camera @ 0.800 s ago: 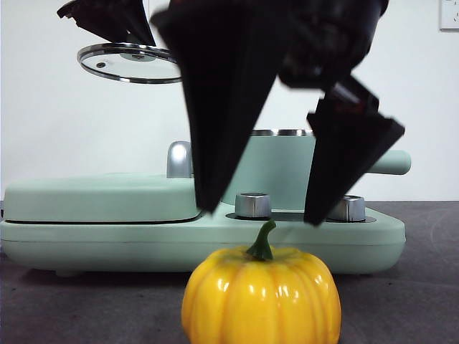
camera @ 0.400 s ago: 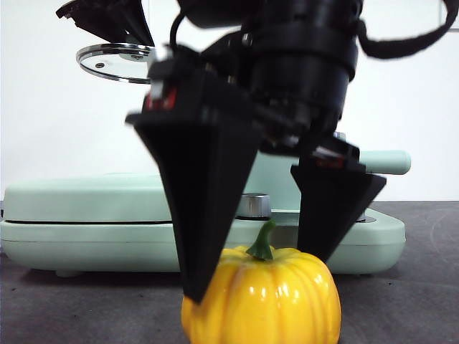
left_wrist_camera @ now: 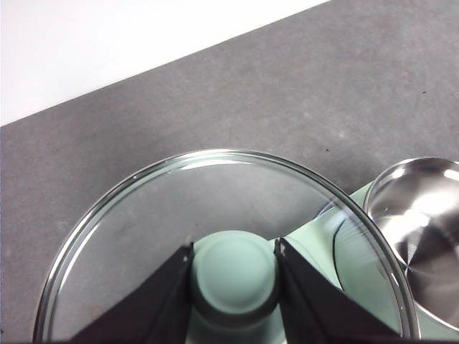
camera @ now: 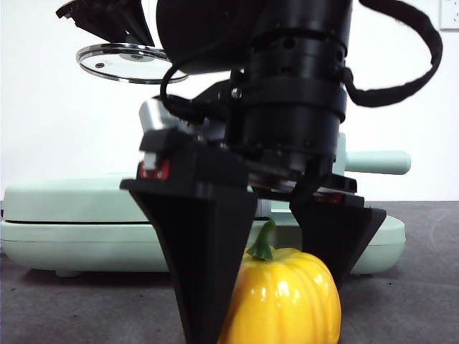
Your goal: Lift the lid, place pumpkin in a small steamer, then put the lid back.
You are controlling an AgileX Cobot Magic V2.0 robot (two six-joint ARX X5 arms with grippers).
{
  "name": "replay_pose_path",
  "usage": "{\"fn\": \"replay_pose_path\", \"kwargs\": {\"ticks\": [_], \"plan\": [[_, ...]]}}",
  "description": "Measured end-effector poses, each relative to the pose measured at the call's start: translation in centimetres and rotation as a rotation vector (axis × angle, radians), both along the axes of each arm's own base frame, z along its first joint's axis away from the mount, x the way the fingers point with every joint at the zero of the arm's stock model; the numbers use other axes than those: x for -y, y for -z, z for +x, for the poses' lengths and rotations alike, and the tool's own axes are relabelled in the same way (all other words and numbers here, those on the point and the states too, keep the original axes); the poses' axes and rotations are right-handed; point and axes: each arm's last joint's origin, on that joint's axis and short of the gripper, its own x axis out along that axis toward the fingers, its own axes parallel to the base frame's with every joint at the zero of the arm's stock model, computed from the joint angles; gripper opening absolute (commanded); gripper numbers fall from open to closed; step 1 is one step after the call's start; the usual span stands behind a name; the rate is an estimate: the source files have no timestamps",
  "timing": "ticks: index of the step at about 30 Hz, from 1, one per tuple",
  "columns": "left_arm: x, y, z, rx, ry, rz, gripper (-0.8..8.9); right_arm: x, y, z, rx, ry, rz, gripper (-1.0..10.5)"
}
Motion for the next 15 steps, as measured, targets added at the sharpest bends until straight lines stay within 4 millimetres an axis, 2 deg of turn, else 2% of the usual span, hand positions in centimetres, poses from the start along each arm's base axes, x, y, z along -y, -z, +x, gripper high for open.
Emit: {"fn": "replay_pose_path", "kwargs": {"ticks": [3,5,11,15], "plan": [[0.0,0.0,0.0,0.000,0.000,0.000,0.81,-0.1,0.0,0.0,0.005,-0.004,0.008,3.3],[0.0,0.0,0.0,0.000,0.000,0.000,0.81,-0.2,0.0,-0.1,0.006,-0.005,0.010,2.8],[-0.2,0.0,0.1,0.000,-0.006,0.000,0.81,-0.3,-0.5,0.0,-0.003,-0.006,-0.003,2.8],[-0.7,0.0,0.2,0.000,-0.022,0.000,0.80,-0.6,-3.1,0.6,-0.012,0.005,-0.019,2.8]]}}
